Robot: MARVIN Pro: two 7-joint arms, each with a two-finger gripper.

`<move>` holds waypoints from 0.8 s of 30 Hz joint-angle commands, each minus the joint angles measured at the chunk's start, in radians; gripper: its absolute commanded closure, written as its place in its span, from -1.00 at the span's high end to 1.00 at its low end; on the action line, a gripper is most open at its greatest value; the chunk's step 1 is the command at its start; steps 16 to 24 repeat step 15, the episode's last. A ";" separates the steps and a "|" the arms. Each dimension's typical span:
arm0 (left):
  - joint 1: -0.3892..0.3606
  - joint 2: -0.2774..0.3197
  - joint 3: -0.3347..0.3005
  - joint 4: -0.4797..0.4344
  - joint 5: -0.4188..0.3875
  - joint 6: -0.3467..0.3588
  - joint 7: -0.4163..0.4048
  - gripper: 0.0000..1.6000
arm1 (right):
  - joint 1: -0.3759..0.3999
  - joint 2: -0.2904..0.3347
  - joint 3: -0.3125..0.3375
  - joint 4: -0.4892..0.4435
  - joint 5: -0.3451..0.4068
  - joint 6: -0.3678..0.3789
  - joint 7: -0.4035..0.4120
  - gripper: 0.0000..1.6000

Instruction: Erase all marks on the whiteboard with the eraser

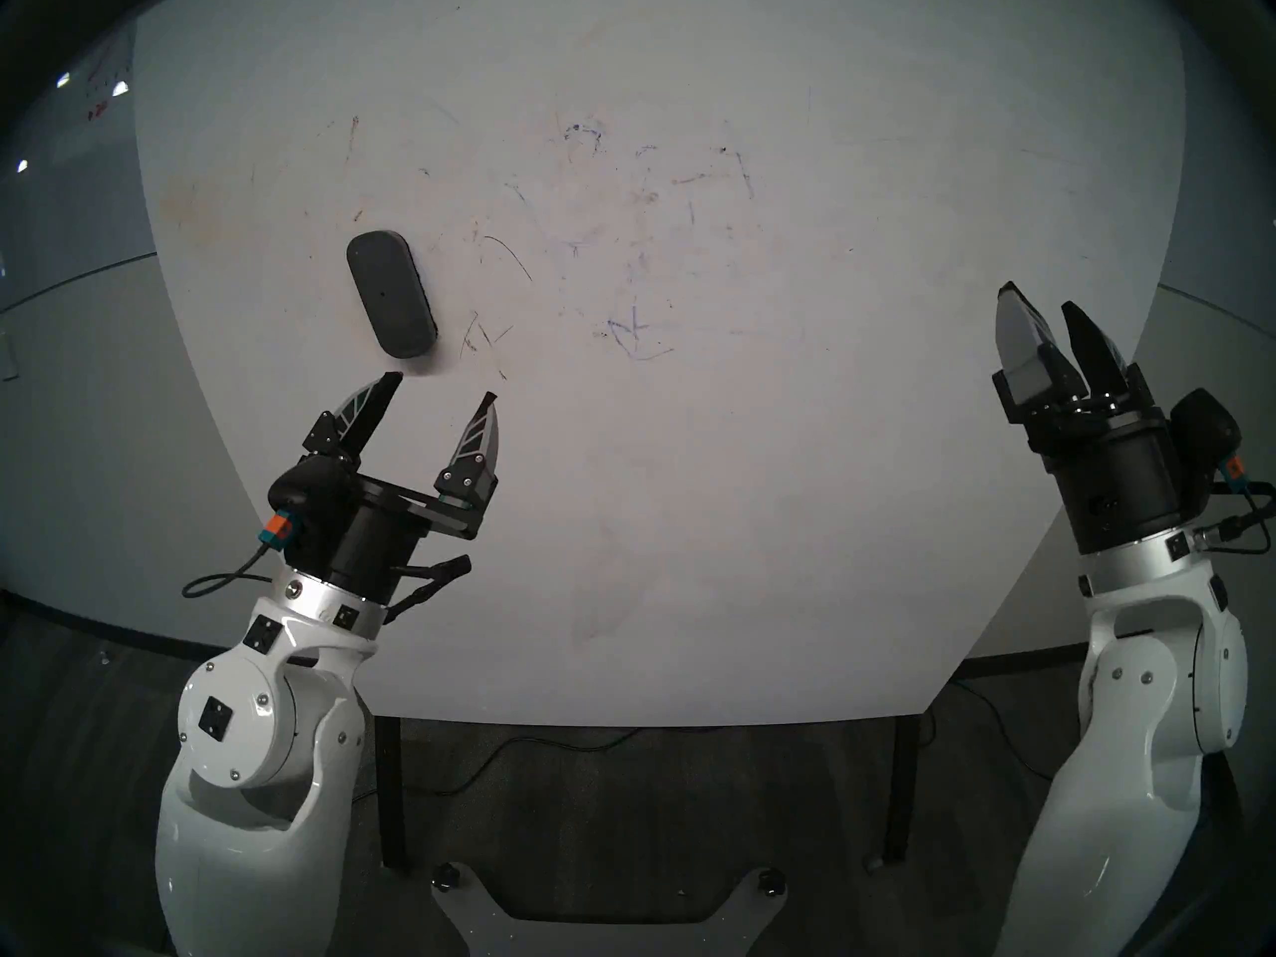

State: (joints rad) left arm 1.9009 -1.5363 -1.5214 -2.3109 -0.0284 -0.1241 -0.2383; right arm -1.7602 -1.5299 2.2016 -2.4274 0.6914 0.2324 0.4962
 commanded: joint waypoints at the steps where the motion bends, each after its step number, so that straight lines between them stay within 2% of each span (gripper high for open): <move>1: -0.001 -0.002 -0.003 -0.017 0.002 -0.009 0.003 1.00 | 0.006 -0.001 0.003 -0.016 0.002 -0.003 -0.001 1.00; 24: -0.001 -0.002 -0.003 -0.017 0.001 -0.009 0.003 1.00 | 0.007 -0.003 0.003 -0.016 0.000 -0.003 0.001 1.00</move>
